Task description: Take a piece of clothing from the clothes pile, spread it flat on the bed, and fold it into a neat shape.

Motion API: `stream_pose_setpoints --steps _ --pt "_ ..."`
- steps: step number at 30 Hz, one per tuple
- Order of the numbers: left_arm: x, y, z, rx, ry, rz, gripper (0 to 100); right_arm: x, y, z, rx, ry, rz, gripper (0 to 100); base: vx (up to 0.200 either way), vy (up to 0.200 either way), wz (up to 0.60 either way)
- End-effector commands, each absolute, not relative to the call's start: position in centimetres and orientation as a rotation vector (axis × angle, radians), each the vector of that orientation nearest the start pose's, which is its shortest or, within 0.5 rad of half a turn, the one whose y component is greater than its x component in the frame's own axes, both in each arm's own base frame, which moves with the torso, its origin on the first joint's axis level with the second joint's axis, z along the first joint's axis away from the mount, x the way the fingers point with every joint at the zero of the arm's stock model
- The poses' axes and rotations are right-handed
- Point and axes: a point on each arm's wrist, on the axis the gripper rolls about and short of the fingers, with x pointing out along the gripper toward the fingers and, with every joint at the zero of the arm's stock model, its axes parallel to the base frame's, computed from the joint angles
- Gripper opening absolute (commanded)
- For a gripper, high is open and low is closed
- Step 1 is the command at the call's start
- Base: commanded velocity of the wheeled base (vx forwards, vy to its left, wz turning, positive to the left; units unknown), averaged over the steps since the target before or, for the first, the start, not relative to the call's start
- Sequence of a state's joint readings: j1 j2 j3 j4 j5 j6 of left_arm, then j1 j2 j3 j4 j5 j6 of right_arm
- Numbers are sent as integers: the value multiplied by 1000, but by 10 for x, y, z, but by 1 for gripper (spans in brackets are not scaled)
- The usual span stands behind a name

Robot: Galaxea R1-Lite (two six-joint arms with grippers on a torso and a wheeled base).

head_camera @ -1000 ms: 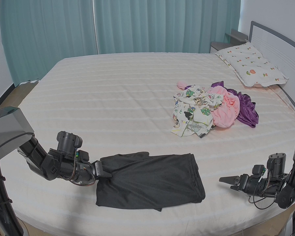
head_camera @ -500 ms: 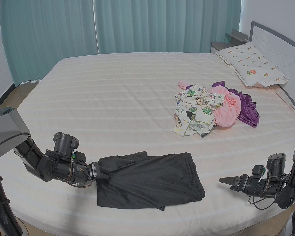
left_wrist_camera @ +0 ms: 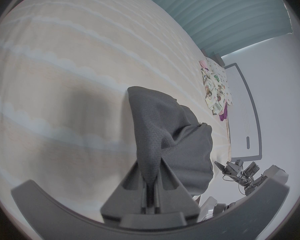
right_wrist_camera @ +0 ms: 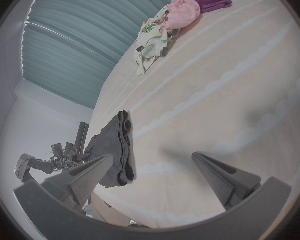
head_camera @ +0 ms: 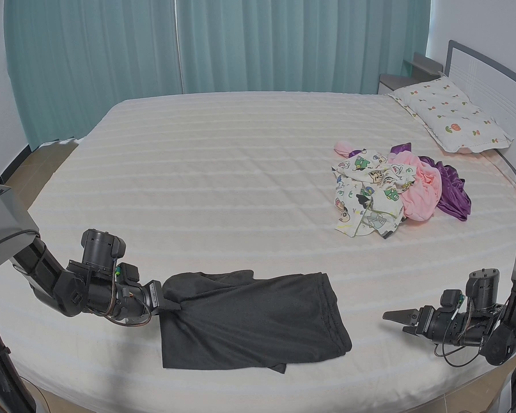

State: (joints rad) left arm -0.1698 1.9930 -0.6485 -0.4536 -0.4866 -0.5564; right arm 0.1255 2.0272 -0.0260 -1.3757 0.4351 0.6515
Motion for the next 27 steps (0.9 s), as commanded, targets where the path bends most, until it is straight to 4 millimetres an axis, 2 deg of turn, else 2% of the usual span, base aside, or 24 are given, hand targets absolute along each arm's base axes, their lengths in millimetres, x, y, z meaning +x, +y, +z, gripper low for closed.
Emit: stream_pose_setpoints --steps 1,10,22,23,27 --pt "292 -58 44 -646 1040 -343 0 206 36 20 711 787 322 100 0 200 0" --pt "291 -57 40 -648 1052 -336 0 206 37 20 708 789 324 100 0 200 0" --pt "287 -56 37 -643 1064 -336 0 206 37 19 707 791 326 100 0 0 0" --pt "287 -56 37 -643 1064 -336 100 206 38 19 707 791 328 100 0 0 0" --pt "285 -56 39 -644 1060 -339 100 206 42 17 699 805 343 100 0 0 0"
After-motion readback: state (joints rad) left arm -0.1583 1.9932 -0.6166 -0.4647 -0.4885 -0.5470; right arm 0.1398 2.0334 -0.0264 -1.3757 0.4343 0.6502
